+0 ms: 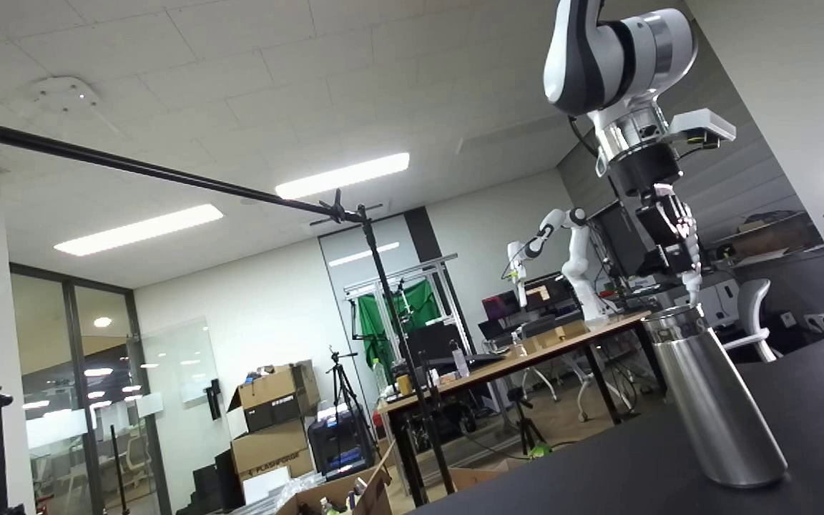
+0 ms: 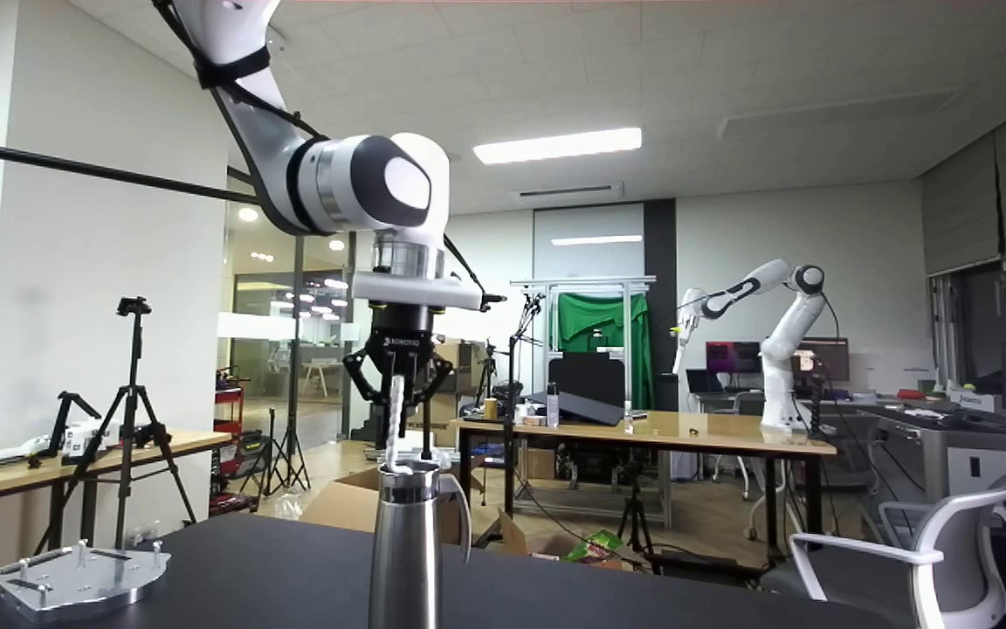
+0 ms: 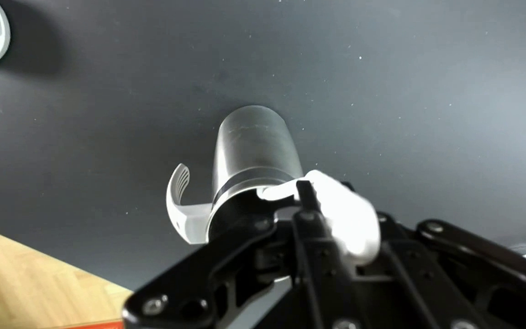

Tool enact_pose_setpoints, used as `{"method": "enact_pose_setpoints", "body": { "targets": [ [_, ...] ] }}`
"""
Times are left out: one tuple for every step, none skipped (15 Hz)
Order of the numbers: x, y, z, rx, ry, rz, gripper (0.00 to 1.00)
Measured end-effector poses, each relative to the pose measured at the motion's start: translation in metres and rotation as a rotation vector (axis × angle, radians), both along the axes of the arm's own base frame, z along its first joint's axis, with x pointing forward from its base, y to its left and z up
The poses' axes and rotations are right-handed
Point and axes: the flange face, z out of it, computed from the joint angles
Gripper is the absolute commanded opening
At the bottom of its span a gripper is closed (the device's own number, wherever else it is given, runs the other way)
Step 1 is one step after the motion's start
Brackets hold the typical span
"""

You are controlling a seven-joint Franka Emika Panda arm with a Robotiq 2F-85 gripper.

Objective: Pick up the white rod, move it within the silver cup and put the white rod on the table.

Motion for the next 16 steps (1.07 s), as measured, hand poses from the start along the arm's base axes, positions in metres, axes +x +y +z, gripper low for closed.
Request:
{"method": "enact_pose_setpoints", "body": {
  "targets": [
    [0.001,0.001,0.008,0.0,-0.016,0.003,0.04],
    [0.002,0.003,0.019,0.0,-0.038,0.005,0.04],
    [0.004,0.004,0.033,-0.001,-0.063,0.008,0.04],
    [0.005,0.004,0.05,0.0,-0.091,0.009,0.04],
    [0.006,0.004,0.067,0.001,-0.119,0.008,0.04],
    [0.007,0.003,0.083,0.002,-0.145,0.006,0.04],
    [0.009,0.002,0.096,0.003,-0.167,0.004,0.04],
    [0.011,0.001,0.104,0.005,-0.181,0.001,0.04],
    [0.012,0.0,0.107,0.006,-0.185,0.001,0.04],
    [0.013,0.0,0.104,0.007,-0.18,0.005,0.04],
    [0.014,0.0,0.097,0.009,-0.164,0.011,0.04],
    [0.014,0.001,0.085,0.009,-0.142,0.018,0.04],
    [0.015,0.003,0.07,0.01,-0.114,0.027,0.04],
    [0.015,0.006,0.052,0.01,-0.083,0.035,0.04],
    [0.014,0.01,0.033,0.011,-0.052,0.044,0.04],
    [0.014,0.014,0.014,0.011,-0.027,0.052,0.04]
  ]
}}
